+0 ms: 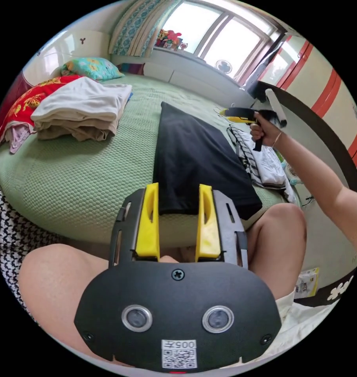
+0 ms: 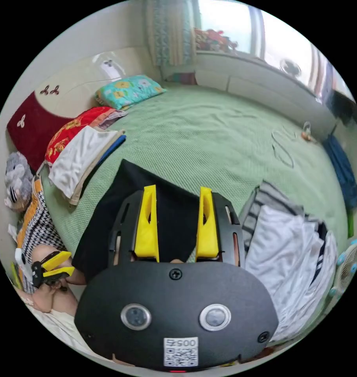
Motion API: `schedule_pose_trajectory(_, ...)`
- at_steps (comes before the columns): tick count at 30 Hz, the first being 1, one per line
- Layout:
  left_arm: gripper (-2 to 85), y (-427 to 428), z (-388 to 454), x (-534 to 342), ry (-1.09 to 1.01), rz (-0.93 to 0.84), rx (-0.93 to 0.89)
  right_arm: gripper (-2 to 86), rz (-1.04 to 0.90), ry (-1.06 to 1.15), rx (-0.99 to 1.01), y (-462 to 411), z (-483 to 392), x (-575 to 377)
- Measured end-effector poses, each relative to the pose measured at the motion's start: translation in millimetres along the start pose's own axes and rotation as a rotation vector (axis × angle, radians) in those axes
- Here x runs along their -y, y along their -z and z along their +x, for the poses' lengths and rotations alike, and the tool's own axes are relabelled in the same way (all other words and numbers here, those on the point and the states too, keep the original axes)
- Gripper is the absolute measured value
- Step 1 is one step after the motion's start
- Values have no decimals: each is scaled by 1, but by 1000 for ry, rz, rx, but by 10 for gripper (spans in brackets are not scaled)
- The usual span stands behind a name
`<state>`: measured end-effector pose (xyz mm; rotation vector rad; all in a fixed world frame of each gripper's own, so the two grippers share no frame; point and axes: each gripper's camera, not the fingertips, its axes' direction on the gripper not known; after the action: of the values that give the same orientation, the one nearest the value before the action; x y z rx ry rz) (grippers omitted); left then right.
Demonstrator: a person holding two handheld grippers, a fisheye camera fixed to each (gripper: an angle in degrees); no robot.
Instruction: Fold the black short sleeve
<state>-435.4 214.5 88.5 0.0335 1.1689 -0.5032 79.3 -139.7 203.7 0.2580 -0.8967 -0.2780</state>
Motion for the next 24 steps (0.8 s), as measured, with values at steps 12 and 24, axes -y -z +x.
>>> schedule_pose_trajectory(12,92,0,16,26,9,-95,-50,127,-83,-23,-72,-59,2,-15)
schedule_pose_trajectory(24,54,75,55,44,-84,-31,49,-4,70,67,-103,-8,-52,-38)
